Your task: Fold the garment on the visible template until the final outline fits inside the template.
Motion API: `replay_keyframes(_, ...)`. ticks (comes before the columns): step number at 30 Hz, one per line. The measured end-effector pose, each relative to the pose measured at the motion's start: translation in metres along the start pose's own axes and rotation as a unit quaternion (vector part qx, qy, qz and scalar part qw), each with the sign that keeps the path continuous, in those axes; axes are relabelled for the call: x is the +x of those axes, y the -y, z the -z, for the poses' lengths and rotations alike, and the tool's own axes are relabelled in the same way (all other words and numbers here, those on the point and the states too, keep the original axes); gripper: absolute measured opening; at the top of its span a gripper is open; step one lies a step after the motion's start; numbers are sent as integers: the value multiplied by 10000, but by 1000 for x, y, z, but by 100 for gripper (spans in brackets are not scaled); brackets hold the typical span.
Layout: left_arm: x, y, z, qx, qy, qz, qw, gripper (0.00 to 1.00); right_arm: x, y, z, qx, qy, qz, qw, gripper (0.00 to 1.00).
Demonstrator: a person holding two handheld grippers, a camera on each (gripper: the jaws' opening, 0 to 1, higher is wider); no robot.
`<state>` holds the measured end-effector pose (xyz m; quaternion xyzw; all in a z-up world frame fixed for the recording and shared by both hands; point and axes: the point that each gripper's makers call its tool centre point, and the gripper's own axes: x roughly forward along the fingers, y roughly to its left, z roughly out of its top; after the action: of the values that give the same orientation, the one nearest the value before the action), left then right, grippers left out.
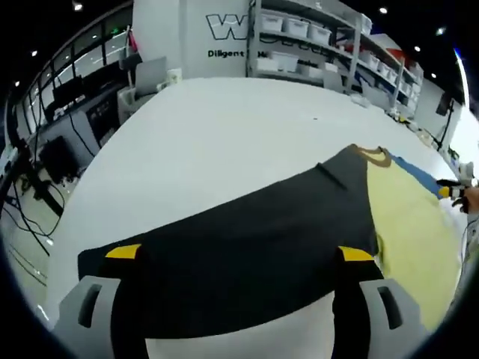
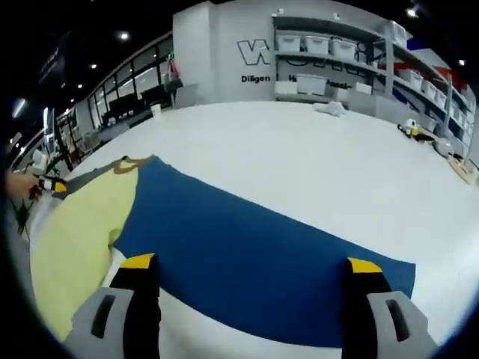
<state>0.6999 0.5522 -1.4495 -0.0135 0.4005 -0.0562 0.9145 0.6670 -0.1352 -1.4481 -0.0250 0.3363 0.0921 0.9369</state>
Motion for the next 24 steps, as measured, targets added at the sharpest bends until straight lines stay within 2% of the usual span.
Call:
replay_keyframes(1,0,-8,-3,151,188,-114,9996,100,-2,4,4,-95,-96,62,9999,100)
replay_keyframes(2,-2,-15,4,325,34,-184,9993,100,-2,7,5,-178,-48,62,9998,100)
replay_keyframes(5,-6,-19,4,209,151,-164,9995,100,-4,16,5,7,35,174,9998,100)
replay_keyframes(7,-5,-17,3,215,192,-156,9995,100,-6,10,4,-23,67,161,9998,100)
replay_keyframes(17,-4,-23,3,281,255,-84,9992,100,-13,14,4,88,77,269,9996,100)
replay_keyframes(18,-4,-23,3,287,222,-77,9993,100,-14,15,3,111,40,272,9996,100)
replay_keyframes(19,-6,-20,5,345,30,-22,9994,100,-15,14,1,140,-16,253,9996,100)
replay_keyframes(21,-13,-14,5,454,-91,-20,9989,100,-20,16,1,417,-175,279,9986,100)
replay_keyframes(22,-16,-12,-1,448,80,2,9990,100,-20,26,-10,480,175,370,9980,100)
replay_keyframes(24,-24,-9,-6,403,188,-5,9990,100,-25,33,-7,562,97,450,9974,100)
